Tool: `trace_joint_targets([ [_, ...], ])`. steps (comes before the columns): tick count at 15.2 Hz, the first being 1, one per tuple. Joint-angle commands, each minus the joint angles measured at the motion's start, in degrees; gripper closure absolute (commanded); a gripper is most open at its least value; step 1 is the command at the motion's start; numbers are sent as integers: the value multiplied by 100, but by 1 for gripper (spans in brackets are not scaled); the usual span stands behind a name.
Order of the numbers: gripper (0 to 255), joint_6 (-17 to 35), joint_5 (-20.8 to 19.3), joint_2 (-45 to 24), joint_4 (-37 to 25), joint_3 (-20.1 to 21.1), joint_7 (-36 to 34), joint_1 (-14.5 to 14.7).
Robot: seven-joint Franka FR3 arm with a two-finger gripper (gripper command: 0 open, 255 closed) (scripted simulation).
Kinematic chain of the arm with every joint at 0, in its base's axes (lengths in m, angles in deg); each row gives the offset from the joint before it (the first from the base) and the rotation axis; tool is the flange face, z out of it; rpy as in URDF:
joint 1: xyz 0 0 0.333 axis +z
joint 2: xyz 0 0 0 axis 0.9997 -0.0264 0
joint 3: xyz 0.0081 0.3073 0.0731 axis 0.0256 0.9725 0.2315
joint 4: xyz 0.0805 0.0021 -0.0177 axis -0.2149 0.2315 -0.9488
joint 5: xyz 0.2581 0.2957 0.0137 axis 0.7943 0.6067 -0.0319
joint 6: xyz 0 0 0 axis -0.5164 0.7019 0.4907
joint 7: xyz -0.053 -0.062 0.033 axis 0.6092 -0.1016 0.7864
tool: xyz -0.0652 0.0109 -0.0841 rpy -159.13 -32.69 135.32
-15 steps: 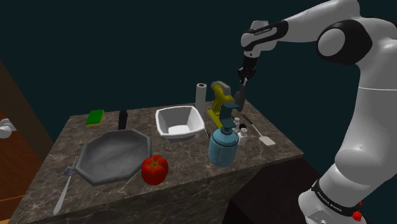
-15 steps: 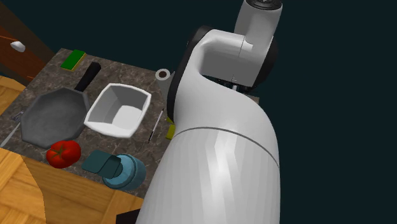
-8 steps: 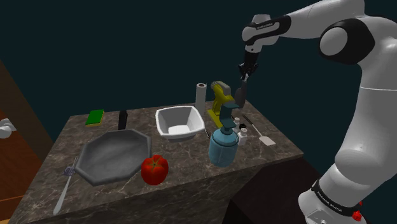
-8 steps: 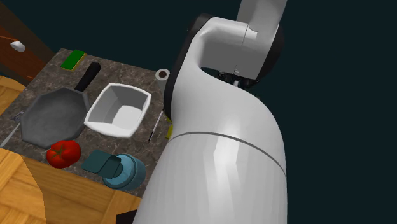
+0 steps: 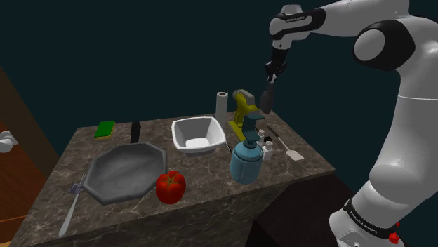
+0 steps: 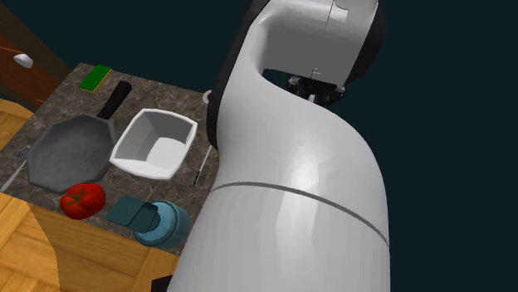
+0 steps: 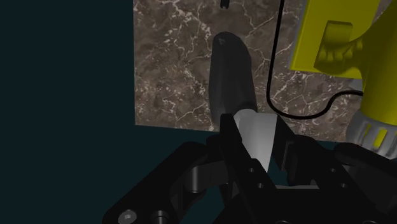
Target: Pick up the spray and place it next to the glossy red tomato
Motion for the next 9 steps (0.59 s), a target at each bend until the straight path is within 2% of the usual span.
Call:
trace_joint_targets([
  [1, 255, -161, -2, 1, -160, -1, -5, -3],
  [9, 255, -811, 6, -66, -876, -8, -7, -34],
])
